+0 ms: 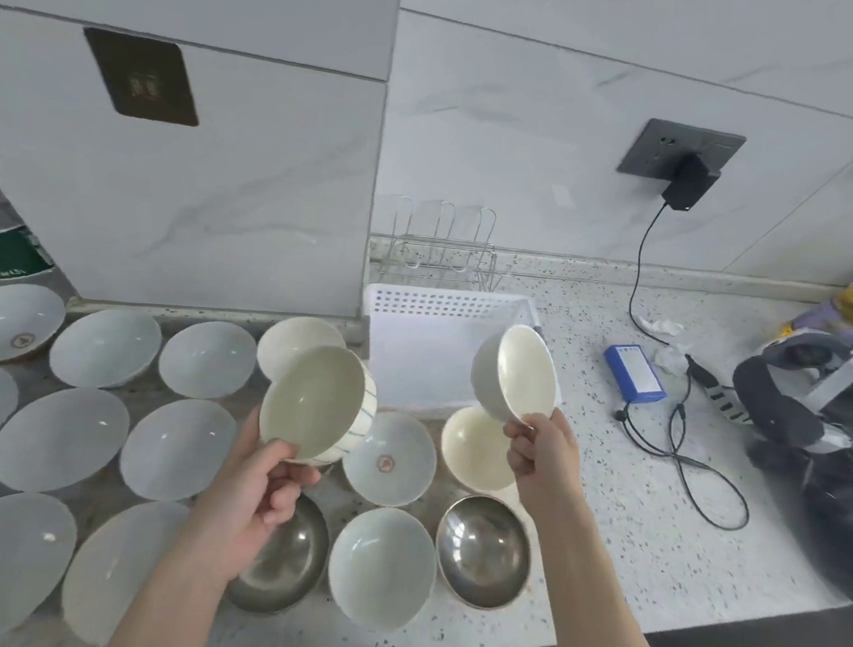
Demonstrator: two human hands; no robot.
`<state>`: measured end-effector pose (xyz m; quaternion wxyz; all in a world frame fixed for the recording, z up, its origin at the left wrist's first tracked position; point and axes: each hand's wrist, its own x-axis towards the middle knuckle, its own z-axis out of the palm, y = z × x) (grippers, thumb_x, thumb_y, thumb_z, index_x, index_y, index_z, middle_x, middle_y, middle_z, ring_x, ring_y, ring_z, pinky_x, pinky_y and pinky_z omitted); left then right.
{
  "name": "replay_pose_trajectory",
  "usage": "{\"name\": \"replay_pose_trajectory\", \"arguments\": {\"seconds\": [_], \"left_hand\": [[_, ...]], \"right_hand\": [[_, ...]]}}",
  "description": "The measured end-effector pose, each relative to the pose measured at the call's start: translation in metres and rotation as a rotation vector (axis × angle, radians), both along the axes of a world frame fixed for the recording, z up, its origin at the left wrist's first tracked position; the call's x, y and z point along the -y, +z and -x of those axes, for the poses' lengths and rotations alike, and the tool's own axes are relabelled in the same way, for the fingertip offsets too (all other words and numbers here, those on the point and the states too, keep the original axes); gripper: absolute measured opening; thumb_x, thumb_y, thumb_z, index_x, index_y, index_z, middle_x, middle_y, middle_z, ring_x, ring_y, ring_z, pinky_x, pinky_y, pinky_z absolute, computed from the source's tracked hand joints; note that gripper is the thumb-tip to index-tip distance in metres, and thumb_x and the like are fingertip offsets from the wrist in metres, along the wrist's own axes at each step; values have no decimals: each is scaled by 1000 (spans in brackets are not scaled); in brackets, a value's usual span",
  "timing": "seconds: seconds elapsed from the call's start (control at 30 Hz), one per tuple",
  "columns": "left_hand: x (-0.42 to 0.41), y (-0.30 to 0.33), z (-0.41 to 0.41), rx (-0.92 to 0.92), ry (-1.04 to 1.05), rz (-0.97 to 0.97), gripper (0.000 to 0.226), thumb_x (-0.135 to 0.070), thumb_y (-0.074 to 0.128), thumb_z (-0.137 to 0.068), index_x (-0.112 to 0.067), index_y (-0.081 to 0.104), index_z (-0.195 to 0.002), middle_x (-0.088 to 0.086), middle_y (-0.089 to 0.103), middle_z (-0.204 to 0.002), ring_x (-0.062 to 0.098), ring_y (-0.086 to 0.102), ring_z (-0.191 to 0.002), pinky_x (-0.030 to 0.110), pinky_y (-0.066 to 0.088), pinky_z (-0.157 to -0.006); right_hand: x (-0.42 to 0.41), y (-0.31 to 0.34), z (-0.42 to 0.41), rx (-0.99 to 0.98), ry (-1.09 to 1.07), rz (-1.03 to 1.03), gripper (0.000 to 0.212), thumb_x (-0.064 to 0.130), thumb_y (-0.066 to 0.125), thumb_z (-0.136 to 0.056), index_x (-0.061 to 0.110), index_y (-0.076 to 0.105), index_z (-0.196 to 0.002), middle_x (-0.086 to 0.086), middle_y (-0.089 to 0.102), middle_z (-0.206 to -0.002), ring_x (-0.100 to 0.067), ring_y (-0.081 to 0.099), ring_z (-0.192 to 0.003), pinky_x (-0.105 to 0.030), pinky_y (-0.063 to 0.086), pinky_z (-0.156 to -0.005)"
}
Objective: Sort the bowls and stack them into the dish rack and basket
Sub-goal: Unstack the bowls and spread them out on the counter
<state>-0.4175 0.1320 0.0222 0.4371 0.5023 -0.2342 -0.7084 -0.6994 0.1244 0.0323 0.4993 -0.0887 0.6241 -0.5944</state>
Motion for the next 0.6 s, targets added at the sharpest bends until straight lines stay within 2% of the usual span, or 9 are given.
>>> {"name": "replay_pose_trajectory", "arguments": {"seconds": [0.07,0.23,0.37,0.47,0.53,0.6], "left_hand": [[-6,-3,27,-15,0,-12,40,-2,44,-97,-28,56,-125,9,60,-62,4,43,-34,13,23,-28],[-21,-11,82,-45,0,-36,39,-4,44,-97,-33,59,-120,7,59,-58,4,35,-35,14,25,-28],[-33,-15,113,-47,53,-56,39,-6,46,-97,-32,58,-123,6,60,-57,4,35,-34,13,24,-28],[-39,-14,128,-20,80,-54,40,-3,45,-96,-31,58,-123,8,62,-58,4,37,-34,14,24,-28],[-43,-13,134,0,88,-47,43,-3,44,-96,-31,57,-125,9,62,-58,5,37,-35,14,25,-29],[-47,-12,138,11,96,-36,45,-2,43,-96,-32,56,-127,9,62,-59,5,38,-35,15,25,-29]], "right_hand": [[-13,-6,32,-44,-35,-31,18,-3,38,-94,8,51,-99,-14,52,-62,-6,29,-35,-16,23,-33],[-43,-30,99,-175,-40,-106,32,-3,40,-93,7,53,-120,-13,57,-55,-15,34,-49,-17,23,-34],[-55,-49,125,-258,29,-164,42,-4,40,-91,9,51,-129,-12,60,-49,-16,36,-44,-18,25,-33],[-60,-58,135,-343,125,-204,54,-4,41,-88,19,46,-136,-16,65,-66,-9,51,-42,-17,32,-36],[-60,-62,139,-385,207,-208,59,-3,40,-87,24,43,-139,-22,65,-85,-2,54,-41,-15,36,-37],[-58,-67,140,-423,288,-202,59,-2,39,-87,27,43,-139,-21,65,-92,-1,54,-42,-14,38,-39]]}}
